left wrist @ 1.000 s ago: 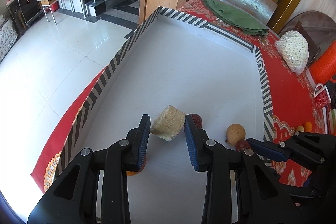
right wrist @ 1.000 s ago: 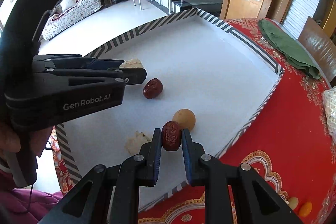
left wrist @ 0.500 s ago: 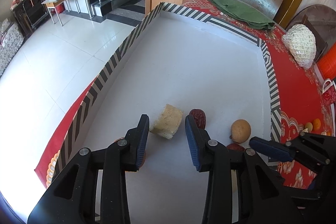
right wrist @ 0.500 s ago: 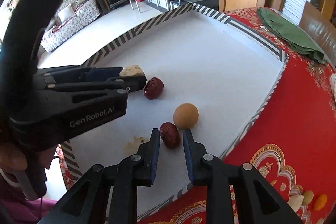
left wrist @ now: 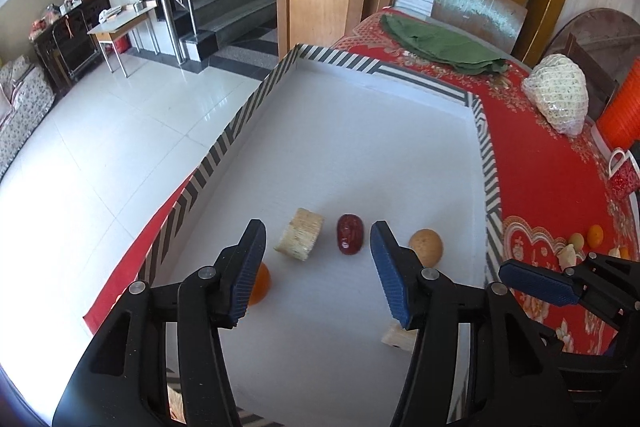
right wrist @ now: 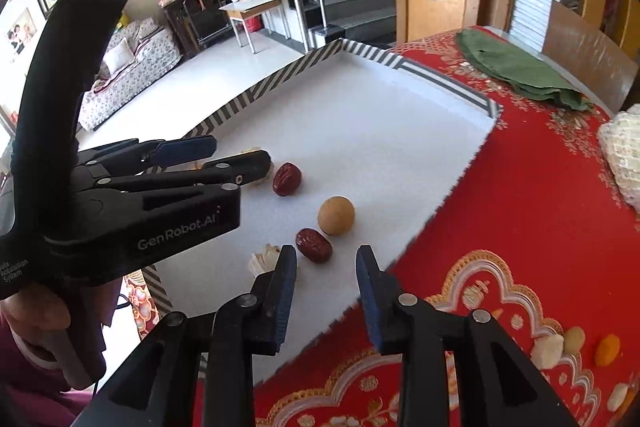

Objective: Organize fruits
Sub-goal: 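Open the left gripper to drop the cake square while the right gripper releases the date into the tray, then move both grippers back over the foods on the tablecloth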

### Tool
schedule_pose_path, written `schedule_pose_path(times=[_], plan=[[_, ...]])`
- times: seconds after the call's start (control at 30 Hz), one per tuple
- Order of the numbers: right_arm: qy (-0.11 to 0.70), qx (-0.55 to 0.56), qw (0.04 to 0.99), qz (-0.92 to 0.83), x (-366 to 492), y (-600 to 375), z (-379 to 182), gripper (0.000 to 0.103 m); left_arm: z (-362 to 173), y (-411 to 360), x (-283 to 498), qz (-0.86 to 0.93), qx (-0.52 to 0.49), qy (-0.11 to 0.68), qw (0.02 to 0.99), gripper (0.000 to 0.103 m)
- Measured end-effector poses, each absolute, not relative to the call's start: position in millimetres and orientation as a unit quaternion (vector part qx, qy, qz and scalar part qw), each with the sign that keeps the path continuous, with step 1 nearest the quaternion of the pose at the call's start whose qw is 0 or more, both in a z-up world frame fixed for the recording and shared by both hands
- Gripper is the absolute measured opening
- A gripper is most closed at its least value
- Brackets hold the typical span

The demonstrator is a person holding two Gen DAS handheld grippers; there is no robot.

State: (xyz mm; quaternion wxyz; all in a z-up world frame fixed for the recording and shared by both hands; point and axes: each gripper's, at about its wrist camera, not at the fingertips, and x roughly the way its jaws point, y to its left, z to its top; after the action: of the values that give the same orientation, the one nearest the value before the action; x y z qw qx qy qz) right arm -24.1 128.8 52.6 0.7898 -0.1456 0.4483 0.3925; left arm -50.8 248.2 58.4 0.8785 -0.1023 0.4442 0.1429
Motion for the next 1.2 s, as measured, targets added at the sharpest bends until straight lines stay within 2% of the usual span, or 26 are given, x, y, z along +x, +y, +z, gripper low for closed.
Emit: schedule_pose_path(times=[0.63, 1.2], plan=[[0.453, -0.111, 0.819, 0.336, -31.0, 48.3, 54.8, 0.03, 68.5, 166.4, -51.4, 0.079, -0.063, 0.443, 0.891, 0.054], [0.469, -0.064, 0.841, 0.263, -31.5, -67.9, 47.8, 0.031, 63.6, 72.7, -35.4, 0.004, -0.041, 0.466, 0.884, 0.054]])
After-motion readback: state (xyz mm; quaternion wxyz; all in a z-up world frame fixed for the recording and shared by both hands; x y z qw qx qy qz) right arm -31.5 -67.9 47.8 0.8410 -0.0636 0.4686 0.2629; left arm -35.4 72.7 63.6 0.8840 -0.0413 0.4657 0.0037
